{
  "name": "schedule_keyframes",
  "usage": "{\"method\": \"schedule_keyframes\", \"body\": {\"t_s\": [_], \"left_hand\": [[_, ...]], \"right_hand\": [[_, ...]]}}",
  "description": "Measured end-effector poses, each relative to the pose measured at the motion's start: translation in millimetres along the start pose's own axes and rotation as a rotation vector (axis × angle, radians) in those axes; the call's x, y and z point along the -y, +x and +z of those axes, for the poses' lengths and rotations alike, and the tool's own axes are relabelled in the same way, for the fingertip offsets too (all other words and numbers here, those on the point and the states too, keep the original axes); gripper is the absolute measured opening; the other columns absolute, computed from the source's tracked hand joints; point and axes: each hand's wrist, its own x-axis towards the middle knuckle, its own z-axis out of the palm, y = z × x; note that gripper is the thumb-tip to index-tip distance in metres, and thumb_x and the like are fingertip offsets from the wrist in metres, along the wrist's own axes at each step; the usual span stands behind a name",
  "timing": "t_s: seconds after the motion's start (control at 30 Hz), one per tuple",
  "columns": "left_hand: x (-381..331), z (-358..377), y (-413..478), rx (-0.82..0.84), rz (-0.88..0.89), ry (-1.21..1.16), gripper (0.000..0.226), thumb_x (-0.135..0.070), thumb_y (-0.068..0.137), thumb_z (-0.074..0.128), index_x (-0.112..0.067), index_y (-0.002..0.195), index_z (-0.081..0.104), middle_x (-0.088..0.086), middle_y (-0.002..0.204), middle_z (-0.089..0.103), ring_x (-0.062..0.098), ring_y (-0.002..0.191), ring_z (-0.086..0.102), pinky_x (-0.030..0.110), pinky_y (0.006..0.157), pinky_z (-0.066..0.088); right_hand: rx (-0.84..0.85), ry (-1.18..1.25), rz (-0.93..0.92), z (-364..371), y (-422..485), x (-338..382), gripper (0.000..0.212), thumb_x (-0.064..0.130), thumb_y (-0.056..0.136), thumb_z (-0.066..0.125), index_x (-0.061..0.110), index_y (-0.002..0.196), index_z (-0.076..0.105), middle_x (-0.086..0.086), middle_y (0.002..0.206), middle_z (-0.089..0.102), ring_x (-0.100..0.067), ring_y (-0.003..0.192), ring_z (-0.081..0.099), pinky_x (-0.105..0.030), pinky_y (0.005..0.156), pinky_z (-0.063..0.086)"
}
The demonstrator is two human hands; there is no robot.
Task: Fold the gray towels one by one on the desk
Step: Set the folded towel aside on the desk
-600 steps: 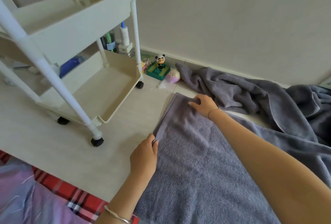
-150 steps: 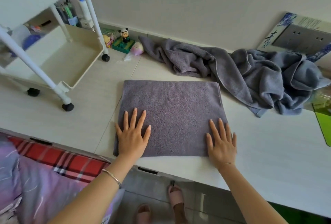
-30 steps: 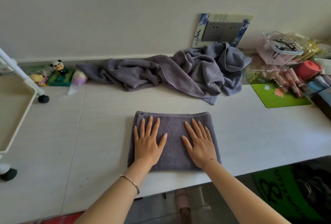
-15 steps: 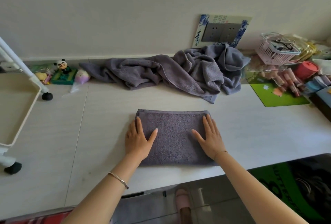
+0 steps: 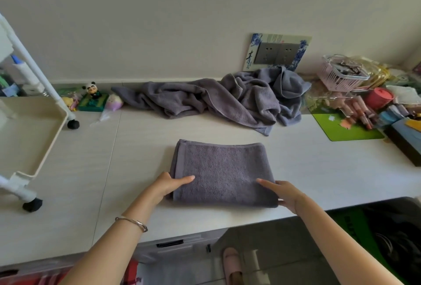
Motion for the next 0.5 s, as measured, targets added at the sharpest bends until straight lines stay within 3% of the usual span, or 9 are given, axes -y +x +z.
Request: {"method": "schedule_keyframes", "body": {"t_s": [0.07,0.1,0.2,0.27,0.37,0.5], "left_hand": [[-1,2,-8,0.087,-0.016,-0.117,0.119,-0.071,0.046,0.079,-0.01,0.14,0.039,0.007,0.146,0.041,0.024,0.135,0.037,0.041,0.114,0.027],[-1,2,-12,0.144,-0.005,-0.191,0.111,-0.07,0.042,0.081,-0.016,0.133,0.049,0.003,0.142,0.048,0.022,0.132,0.041,0.04,0.115,0.025],[0,-7,-26,0.201,0.076,-0.317,0.095,-0.062,0.029,0.089,-0.021,0.111,0.065,-0.002,0.111,0.07,0.017,0.111,0.061,0.038,0.107,0.039],[-9,-22,-45,0.193,0.141,-0.375,0.084,-0.053,0.04,0.09,-0.019,0.112,0.064,0.0,0.104,0.073,0.017,0.101,0.067,0.036,0.095,0.049],[-31,-53,-74,0.131,0.223,-0.448,0.047,-0.031,0.071,0.078,-0.017,0.112,0.062,0.001,0.099,0.074,0.016,0.095,0.068,0.032,0.08,0.053],[-50,-99,-108,-0.021,0.307,-0.522,0.025,-0.024,0.081,0.068,-0.021,0.105,0.061,-0.003,0.09,0.075,0.014,0.09,0.067,0.028,0.068,0.052]], "right_hand": [[0.046,0.152,0.018,1,-9,5,0.081,0.047,0.062,0.075,-0.001,0.123,0.052,-0.012,0.119,0.06,-0.025,0.107,0.058,-0.035,0.093,0.049],[0.077,0.23,0.005,2,-14,9,0.078,0.045,0.063,0.076,0.0,0.122,0.053,-0.012,0.116,0.062,-0.025,0.107,0.059,-0.033,0.089,0.05],[0.158,0.363,-0.055,5,-26,25,0.06,0.039,0.069,0.075,0.01,0.119,0.055,-0.01,0.117,0.061,-0.025,0.108,0.059,-0.031,0.08,0.052],[0.201,0.4,-0.112,8,-36,43,0.053,0.036,0.071,0.074,0.014,0.116,0.056,-0.009,0.119,0.061,-0.026,0.11,0.058,-0.033,0.082,0.052],[0.251,0.427,-0.241,16,-47,82,0.051,0.032,0.074,0.073,0.015,0.119,0.058,-0.008,0.121,0.063,-0.025,0.113,0.059,-0.036,0.089,0.051],[0.342,0.443,-0.343,35,-70,143,0.045,0.03,0.074,0.074,0.018,0.116,0.062,-0.006,0.119,0.065,-0.024,0.111,0.059,-0.032,0.081,0.054]]}}
